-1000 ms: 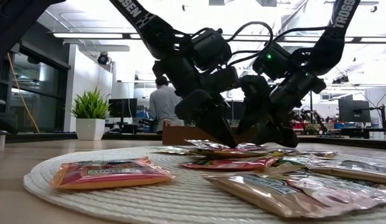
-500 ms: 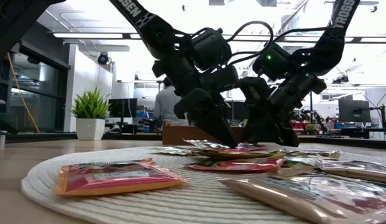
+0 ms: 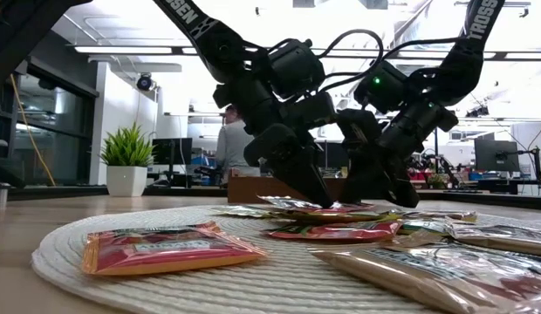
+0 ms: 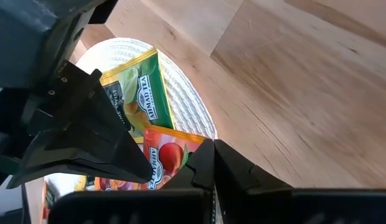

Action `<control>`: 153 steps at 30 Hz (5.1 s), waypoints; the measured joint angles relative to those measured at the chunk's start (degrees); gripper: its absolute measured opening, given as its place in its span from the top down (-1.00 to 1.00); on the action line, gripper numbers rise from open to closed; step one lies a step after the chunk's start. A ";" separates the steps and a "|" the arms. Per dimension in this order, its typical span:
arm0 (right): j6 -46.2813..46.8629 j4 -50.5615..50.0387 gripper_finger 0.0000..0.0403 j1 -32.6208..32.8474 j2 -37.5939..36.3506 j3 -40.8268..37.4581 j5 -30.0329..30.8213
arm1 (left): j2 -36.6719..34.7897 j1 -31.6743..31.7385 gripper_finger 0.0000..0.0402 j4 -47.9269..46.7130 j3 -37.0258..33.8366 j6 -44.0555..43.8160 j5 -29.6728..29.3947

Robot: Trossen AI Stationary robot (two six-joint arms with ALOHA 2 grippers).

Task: Pick & Place Tea
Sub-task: Put the orange tea bag into the left section of the wooden organizer

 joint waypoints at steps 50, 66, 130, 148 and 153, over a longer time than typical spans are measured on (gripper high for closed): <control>-7.44 2.05 1.00 0.27 -2.22 -0.04 -0.84 | -13.84 4.61 0.91 -18.82 3.52 26.32 -1.78; -21.43 -22.60 1.00 -0.79 -19.67 8.23 3.18 | -25.70 18.42 0.91 -18.44 3.75 22.01 14.70; -59.67 -75.02 1.00 1.28 -5.27 59.76 15.73 | -19.67 15.03 -0.06 -1.83 3.80 -6.49 13.69; -59.68 -74.58 1.00 1.28 -5.27 59.76 15.63 | -19.67 15.02 0.92 0.83 3.80 -7.95 12.43; -58.88 -74.55 1.00 1.28 -5.27 59.75 15.66 | -19.67 15.02 0.98 0.70 3.80 -7.88 12.69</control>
